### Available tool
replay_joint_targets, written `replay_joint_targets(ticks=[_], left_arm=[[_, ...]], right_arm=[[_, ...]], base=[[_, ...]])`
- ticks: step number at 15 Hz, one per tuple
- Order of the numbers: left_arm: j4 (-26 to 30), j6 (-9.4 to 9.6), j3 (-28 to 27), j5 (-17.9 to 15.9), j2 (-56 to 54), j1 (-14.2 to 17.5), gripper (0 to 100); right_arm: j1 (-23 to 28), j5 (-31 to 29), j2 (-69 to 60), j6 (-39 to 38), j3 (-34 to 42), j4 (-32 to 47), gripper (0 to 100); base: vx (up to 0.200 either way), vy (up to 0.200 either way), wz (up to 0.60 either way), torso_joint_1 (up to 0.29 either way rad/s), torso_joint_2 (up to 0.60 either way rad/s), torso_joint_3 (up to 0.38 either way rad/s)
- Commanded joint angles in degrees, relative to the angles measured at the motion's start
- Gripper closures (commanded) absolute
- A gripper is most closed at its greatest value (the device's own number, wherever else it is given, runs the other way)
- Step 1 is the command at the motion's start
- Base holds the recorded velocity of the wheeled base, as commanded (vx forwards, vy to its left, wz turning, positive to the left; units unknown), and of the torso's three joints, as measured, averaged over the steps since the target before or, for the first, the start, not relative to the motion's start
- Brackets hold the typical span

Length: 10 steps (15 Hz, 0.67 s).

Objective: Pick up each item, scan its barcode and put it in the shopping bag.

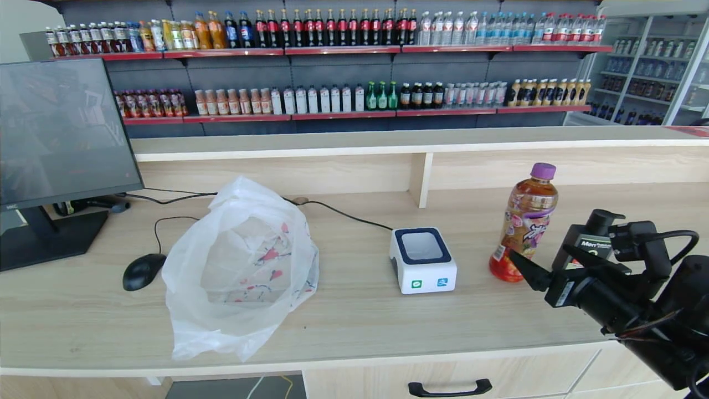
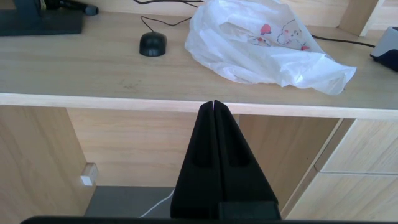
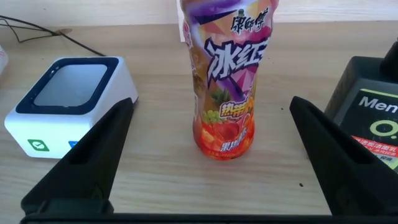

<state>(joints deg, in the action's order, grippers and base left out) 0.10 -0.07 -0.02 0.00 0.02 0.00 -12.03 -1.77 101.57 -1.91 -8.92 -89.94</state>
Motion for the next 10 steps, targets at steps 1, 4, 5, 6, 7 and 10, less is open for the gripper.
replay_joint_targets(ticks=[1, 4, 5, 6, 7, 10], left_arm=[[0.0, -0.01, 0.0, 0.0, 0.0, 0.0, 100], [0.0, -0.01, -0.1, 0.0, 0.0, 0.0, 100], [0.0, -0.01, 0.0, 0.0, 0.0, 0.0, 100], [0.0, -0.01, -0.1, 0.0, 0.0, 0.0, 100], [0.0, -0.01, 0.0, 0.0, 0.0, 0.0, 100], [0.0, -0.01, 0.0, 0.0, 0.0, 0.0, 100]], right_arm=[[-0.4, 0.1, 2.9, -0.2, -1.9, -0.1, 0], [-0.8, 0.0, 5.2, -0.4, -4.0, -0.1, 0], [-0.8, 0.0, 6.0, -0.5, -5.0, -0.1, 0], [-0.4, 0.0, 6.3, -0.7, -5.8, -0.1, 0], [0.0, 0.0, 6.4, -0.8, -5.9, -0.1, 0], [-0.2, 0.0, 7.1, -0.8, -6.6, -0.1, 0]], base=[[0.0, 0.0, 0.0, 0.0, 0.0, 0.0], [0.0, 0.0, 0.0, 0.0, 0.0, 0.0], [0.0, 0.0, 0.0, 0.0, 0.0, 0.0], [0.0, 0.0, 0.0, 0.0, 0.0, 0.0], [0.0, 0.0, 0.0, 0.0, 0.0, 0.0], [0.0, 0.0, 0.0, 0.0, 0.0, 0.0]])
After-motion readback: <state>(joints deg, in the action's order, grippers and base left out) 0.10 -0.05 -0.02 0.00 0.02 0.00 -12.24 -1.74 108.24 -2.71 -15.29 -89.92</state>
